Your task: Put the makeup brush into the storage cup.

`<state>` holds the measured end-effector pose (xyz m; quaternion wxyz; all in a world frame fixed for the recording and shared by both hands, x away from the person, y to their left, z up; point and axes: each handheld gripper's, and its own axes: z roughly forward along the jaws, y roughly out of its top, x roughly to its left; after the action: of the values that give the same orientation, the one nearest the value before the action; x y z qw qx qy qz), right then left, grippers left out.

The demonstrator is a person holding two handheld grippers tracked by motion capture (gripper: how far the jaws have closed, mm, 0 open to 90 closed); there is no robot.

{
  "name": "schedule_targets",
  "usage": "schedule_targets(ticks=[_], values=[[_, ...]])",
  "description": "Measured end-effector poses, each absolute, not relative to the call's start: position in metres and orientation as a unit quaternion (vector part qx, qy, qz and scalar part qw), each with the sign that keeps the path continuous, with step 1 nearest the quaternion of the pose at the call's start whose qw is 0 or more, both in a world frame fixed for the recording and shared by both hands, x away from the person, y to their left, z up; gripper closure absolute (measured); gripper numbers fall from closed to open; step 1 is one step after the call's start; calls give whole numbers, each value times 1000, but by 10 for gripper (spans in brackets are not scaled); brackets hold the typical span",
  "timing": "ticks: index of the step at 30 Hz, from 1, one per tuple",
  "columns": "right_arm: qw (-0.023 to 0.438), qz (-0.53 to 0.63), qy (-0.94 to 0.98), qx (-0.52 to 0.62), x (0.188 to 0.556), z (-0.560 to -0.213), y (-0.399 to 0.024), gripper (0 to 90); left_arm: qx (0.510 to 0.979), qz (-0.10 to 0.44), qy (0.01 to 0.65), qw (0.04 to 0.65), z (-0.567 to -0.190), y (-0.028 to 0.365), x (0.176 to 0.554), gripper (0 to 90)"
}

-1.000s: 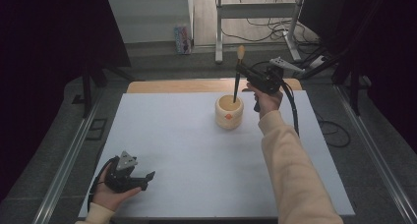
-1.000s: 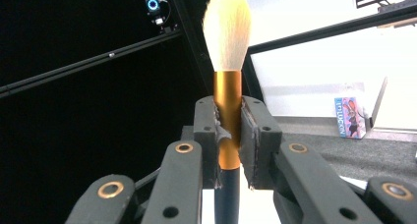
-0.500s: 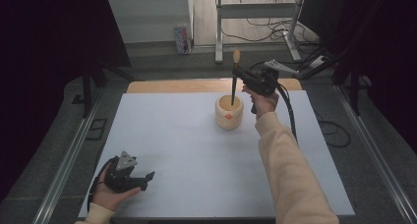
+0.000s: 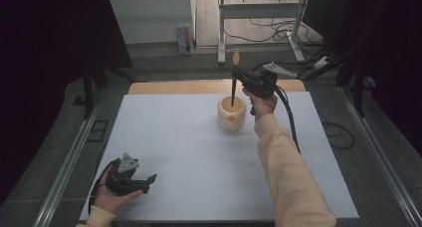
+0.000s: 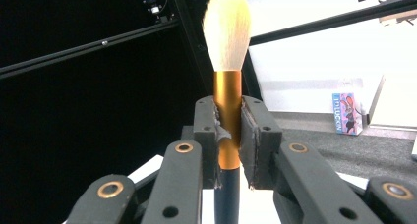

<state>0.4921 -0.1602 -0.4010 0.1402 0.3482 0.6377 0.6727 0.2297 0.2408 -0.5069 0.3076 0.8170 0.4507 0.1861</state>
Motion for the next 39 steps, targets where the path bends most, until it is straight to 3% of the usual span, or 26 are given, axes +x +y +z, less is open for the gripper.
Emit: schedule_targets(ticks=[15, 39], values=[[142, 658, 646, 359, 498, -434, -156, 782, 818, 185, 450, 307, -507, 241, 230, 154], [142, 653, 649, 363, 496, -442, -160, 780, 820, 184, 448, 304, -508, 241, 230, 155]])
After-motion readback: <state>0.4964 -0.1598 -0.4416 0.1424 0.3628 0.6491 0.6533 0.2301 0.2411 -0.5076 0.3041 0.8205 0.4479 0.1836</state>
